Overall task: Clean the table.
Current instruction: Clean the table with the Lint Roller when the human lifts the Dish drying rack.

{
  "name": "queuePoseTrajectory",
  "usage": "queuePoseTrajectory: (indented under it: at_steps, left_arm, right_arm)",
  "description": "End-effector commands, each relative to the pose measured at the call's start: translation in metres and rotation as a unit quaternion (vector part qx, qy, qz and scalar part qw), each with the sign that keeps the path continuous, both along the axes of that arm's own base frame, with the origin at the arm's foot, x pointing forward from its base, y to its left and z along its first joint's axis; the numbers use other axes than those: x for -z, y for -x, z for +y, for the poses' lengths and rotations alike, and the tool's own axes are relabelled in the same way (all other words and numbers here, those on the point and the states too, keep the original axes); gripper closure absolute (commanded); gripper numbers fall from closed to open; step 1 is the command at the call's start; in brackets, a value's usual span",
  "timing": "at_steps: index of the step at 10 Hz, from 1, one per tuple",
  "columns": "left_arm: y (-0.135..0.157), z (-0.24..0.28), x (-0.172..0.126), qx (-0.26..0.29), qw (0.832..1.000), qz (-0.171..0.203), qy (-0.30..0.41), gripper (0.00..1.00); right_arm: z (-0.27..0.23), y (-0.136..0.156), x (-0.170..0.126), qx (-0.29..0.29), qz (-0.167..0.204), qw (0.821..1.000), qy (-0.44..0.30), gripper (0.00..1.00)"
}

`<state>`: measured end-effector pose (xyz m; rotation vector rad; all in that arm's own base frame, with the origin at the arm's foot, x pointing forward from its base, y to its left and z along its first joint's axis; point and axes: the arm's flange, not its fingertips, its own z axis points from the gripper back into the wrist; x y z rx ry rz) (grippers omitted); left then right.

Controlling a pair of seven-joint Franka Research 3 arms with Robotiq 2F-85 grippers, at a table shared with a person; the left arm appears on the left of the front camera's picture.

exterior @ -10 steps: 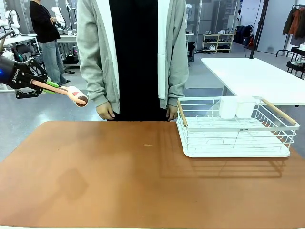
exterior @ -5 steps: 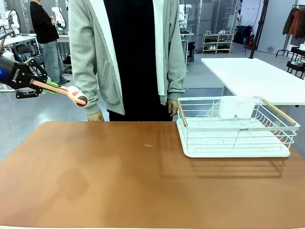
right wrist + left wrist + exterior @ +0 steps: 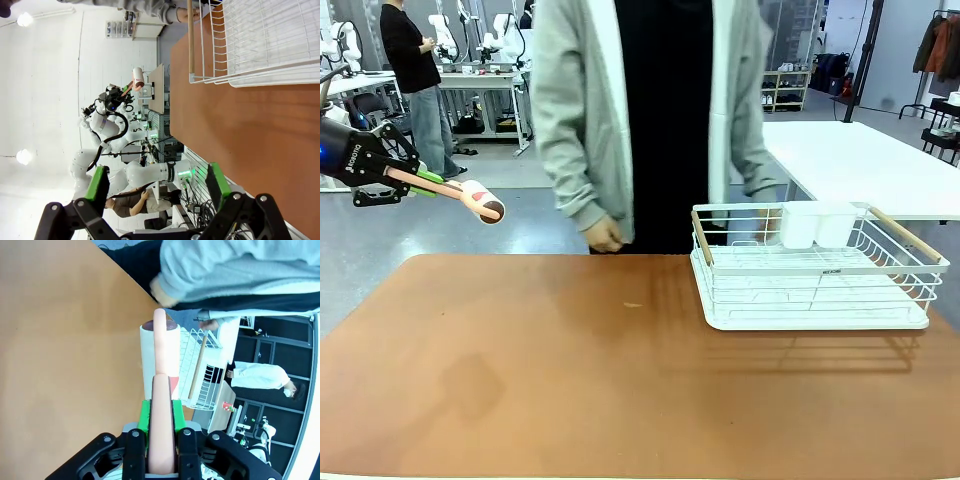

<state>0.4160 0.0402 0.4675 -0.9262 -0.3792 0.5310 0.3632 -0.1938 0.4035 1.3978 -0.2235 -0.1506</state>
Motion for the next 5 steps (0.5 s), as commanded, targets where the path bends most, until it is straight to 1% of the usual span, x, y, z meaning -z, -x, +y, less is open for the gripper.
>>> queuePoseTrajectory:
  at_steps: [1, 5]
  left_arm:
    - [-0.0004, -0.0006, -0.0006, -0.002, 1.0, -0.002, -0.003, 1.0]
    - [-0.0004, -0.0006, -0.0006, -0.002, 1.0, -0.002, -0.003, 1.0]
  right_arm:
    - [0.0014, 0.002, -0.0032, -0.003, -0.005, 1.0, -0.001, 0.0]
    - [0.0014, 0.002, -0.0032, -0.003, -0.005, 1.0, -0.001, 0.0]
